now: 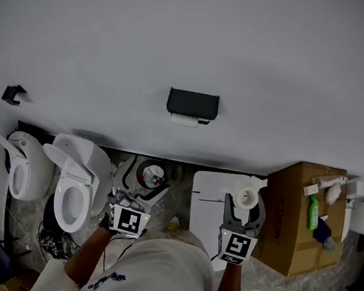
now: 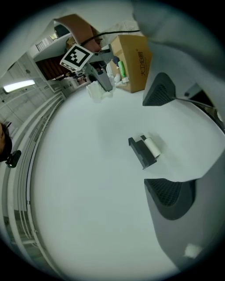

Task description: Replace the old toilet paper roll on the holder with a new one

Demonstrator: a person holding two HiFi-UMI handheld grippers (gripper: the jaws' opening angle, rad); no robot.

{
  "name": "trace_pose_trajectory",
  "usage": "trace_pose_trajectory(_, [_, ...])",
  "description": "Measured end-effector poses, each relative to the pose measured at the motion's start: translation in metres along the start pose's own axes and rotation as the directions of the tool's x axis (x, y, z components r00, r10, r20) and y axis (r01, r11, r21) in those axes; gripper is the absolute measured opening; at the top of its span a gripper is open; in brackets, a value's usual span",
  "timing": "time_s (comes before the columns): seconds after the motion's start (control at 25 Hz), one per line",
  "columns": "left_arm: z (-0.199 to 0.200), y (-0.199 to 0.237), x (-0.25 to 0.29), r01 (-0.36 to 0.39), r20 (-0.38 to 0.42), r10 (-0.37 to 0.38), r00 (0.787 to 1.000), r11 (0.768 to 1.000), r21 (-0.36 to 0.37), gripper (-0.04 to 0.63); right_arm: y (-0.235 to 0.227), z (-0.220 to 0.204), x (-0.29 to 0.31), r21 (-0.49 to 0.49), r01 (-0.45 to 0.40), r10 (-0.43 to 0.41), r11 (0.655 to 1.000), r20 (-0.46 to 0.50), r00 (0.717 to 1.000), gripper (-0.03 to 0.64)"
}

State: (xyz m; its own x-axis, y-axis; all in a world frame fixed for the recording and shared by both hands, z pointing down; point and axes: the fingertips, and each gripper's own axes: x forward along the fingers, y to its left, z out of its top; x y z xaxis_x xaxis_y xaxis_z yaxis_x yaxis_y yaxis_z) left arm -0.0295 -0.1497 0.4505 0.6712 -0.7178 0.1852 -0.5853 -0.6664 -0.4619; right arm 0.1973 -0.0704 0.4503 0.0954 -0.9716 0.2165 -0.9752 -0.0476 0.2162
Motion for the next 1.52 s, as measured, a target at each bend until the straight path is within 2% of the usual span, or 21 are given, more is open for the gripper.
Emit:
trace_pose_trajectory(0.28, [0.003, -0.003, 0.026, -0.012, -0.034, 0.017, 0.999, 0.991, 0.132, 0.514, -0.004, -0.007, 0.026, 0.04, -0.029, 0.029, 0.999, -0.006, 1.0, 0.311])
trace_pose_trajectory(0.44, [-0.011, 0.002, 0.046, -0.031, -0.065, 0.045, 0.997, 0.977, 0.209, 0.512, -0.005, -0.003, 0.031, 0.042, -0.037, 0.037, 0.998, 0.013, 0.999, 0.311])
trace_pose_trajectory(0.64, [-0.027, 0.007, 0.073, -0.046, -0.093, 0.074, 0.993, 0.962, 0.27, 0.511, -0.018, -0.006, 0.039, 0.039, -0.016, 0.016, 0.999, 0.01, 1.0, 0.311])
trace_pose_trajectory(0.8, [-0.034, 0.005, 0.095, -0.02, -0.11, 0.061, 0.992, 0.939, 0.344, 0.506, -0.024, -0.006, 0.041, 0.04, -0.002, 0.002, 0.999, 0.018, 1.0, 0.311])
trace_pose_trajectory(1.16, [-0.048, -0.012, 0.134, -0.005, -0.1, 0.048, 0.994, 0.921, 0.389, 0.489, -0.025, -0.006, 0.048, 0.017, -0.021, 0.021, 1.0, 0.019, 1.0, 0.311])
trace_pose_trajectory(1.32, [-0.065, -0.013, 0.144, 0.003, -0.128, 0.057, 0.99, 0.905, 0.426, 0.477, -0.025, -0.004, 0.048, 0.002, -0.037, 0.037, 0.999, 0.019, 0.999, 0.311])
trace_pose_trajectory(1.52, [-0.08, -0.014, 0.16, 0.026, -0.156, 0.057, 0.986, 0.873, 0.488, 0.458, -0.028, -0.009, 0.044, 0.013, -0.035, 0.034, 0.999, 0.011, 0.999, 0.311])
